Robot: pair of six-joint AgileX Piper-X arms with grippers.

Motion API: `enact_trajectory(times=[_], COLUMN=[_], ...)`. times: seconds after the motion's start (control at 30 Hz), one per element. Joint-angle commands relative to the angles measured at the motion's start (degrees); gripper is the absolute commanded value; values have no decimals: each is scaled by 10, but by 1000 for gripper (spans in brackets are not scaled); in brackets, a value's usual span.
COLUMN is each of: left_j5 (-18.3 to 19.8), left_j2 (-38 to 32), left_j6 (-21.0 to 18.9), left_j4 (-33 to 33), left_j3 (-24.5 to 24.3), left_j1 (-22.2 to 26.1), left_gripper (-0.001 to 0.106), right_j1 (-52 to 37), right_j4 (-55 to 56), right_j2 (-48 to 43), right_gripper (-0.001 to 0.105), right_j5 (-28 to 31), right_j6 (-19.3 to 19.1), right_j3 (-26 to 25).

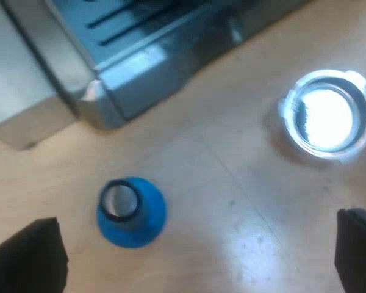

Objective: Grind coffee beans and then tamp

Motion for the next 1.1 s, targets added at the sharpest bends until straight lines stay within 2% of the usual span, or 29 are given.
enact_trajectory(times=[0.03,0.07,0.13,0.33,0.53,0.67,0.9,1.1], left_j5=[5,32,42,44,44,40,38,38], left_j2=[0,7,16,65,121,192,269,321], left_j6=[0,22,37,76,76,76,76,76], left_j4=[3,4,4,2,-19,-49,-66,-89], left_j3=[-7,-6,-6,-6,-6,-6,-6,-6], left_j1=[29,61,80,107,107,107,107,107], left_gripper=[90,90,90,90,90,90,90,90], right_j1=[0,0,0,0,0,0,0,0], right_j4=[-45,-63,-87,-133,-150,-150,-151,-151], right_j2=[22,33,49,105,137,144,144,144], right_gripper=[93,93,93,93,93,93,93,93], right_j5=[6,6,6,6,6,6,6,6], right_j6=[-15,-17,-17,-17,-17,-17,-17,3], right_j3=[-4,-4,-4,-4,-4,-4,-4,-4])
